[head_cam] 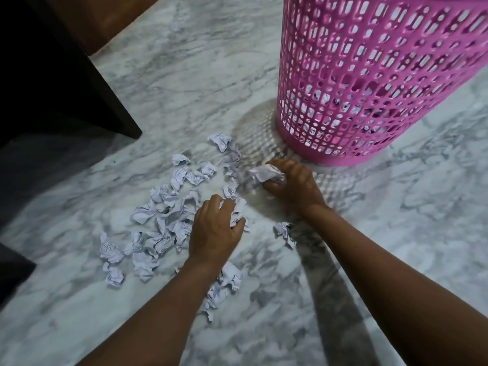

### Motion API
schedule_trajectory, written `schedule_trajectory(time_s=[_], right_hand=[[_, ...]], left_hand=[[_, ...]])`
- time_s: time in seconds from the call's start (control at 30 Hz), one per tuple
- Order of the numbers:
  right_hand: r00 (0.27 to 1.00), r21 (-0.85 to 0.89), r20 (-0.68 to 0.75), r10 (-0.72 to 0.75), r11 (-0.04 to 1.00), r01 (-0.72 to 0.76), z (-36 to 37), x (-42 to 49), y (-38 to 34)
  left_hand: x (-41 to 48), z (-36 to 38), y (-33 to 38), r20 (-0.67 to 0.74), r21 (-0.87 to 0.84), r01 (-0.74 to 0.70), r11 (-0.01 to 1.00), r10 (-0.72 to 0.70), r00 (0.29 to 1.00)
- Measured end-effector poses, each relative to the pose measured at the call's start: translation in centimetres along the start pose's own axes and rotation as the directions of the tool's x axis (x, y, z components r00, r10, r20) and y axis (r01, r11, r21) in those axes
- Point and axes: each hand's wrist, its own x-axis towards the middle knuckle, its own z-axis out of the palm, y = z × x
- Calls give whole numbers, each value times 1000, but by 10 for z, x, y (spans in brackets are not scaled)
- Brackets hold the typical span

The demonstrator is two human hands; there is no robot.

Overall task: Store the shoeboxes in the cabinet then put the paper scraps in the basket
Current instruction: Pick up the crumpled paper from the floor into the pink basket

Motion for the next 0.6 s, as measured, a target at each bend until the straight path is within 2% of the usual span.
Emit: schedule_trajectory(time_s=[0.1,0.17,0.23,0.3,0.43,0.5,0.6], right_hand=[[974,205,1,226,953,-221,-20,-12,-9],[960,307,27,280,911,-274,-31,-30,-16],[981,275,33,190,942,-192,-35,-50,-28],[991,156,46,124,979,-130,-30,-67,-34],[979,-78,110,172,983,-164,-15,-93,-28],[983,-118,130,133,986,-118,-12,-102,-27],[981,-83,181,76,995,-62,-10,-101,-27]], left_hand=[[6,-1,2,33,3,21,1000,-21,999],[10,-2,1,65,-2,23,1000,-23,998],[13,-4,1,87,-20,37,999,-35,996],[15,-7,2,102,-41,54,998,-50,994],[17,-16,4,139,-112,81,990,-65,988],[16,-21,7,152,-138,82,987,-61,987],[17,-27,13,149,-164,79,983,-54,987]])
